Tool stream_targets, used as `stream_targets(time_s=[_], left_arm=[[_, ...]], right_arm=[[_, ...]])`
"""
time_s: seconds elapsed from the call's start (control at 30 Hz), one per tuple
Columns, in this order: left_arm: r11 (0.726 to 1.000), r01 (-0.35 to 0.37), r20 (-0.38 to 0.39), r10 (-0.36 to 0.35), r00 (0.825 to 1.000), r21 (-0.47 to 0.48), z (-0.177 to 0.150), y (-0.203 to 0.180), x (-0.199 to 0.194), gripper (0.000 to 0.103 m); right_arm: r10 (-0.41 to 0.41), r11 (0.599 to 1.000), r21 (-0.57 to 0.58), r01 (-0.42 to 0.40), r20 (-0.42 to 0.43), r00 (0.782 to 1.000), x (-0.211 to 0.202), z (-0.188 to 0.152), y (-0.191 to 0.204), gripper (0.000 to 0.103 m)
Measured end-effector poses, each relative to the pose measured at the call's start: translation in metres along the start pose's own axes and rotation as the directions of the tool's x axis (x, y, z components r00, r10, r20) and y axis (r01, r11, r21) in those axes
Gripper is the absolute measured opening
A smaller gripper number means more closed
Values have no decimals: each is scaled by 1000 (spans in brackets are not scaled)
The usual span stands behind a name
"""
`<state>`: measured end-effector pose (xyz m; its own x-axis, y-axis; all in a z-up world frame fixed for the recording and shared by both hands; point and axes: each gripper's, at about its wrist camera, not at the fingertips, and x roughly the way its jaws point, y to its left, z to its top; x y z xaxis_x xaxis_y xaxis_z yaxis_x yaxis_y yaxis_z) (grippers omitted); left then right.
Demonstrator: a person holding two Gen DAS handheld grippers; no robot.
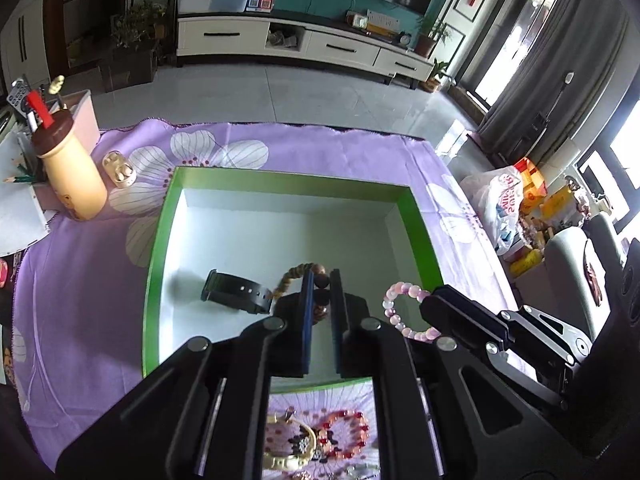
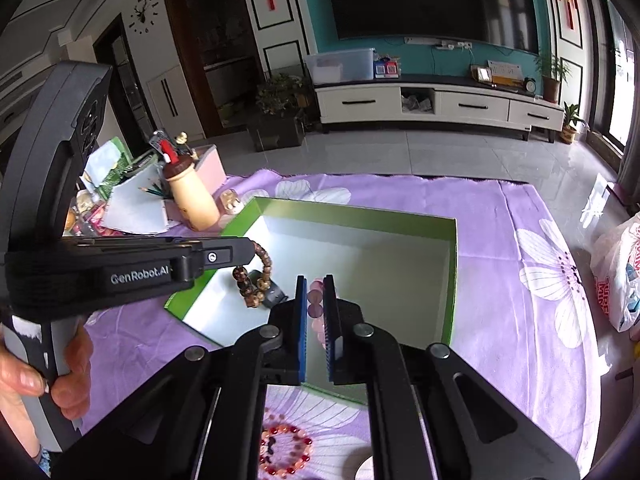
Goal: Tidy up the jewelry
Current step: 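Carry both bracelets into the green box and open both tools, then withdraw both tools from the box toward the remaining jewelry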
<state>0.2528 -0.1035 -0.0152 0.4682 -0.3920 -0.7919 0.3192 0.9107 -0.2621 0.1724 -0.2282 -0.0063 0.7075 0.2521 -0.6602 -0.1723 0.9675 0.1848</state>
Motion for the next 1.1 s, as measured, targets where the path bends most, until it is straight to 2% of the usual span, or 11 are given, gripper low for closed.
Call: stream_targets(time_s=[0.23, 0.5, 0.57, 0.63, 0.77, 0.83, 0.93, 1.03, 1.1], left_arm=[[999, -41, -72, 41, 997, -8, 6, -2, 50, 8], [998, -60, -106, 56, 993, -37, 12, 1, 74, 8], [998, -57, -99, 53, 994, -42, 13, 0, 73, 12], [998, -60, -85, 57, 995, -35, 14, -1, 69, 25], [998, -55, -57, 53, 997, -22, 11, -3, 57, 41], [999, -51, -50, 50, 997, -17, 8, -3, 51, 58], [998, -67, -34, 67, 997, -3, -1, -4, 37, 64], [998, -57, -20, 57, 998, -2, -13, 0, 18, 75], [997, -76, 0, 76, 997, 11, -22, 2, 4, 80]], right_arm=[[-33, 999, 27, 35, -57, 998, 35, -2, -17, 7], [-66, 997, 44, 69, -77, 995, 59, 2, -29, 8], [-74, 995, 58, 79, -74, 994, 60, 4, -33, 15], [-64, 995, 71, 69, -67, 996, 57, 3, -37, 21], [-53, 995, 84, 57, -55, 997, 47, -3, -42, 27], [-48, 995, 85, 52, -49, 998, 40, -7, -42, 33], [-36, 996, 77, 39, -42, 998, 29, -13, -38, 42], [-15, 998, 63, 17, -29, 999, 14, -19, -30, 50], [-6, 999, 46, 7, -24, 1000, 5, -25, -25, 50]])
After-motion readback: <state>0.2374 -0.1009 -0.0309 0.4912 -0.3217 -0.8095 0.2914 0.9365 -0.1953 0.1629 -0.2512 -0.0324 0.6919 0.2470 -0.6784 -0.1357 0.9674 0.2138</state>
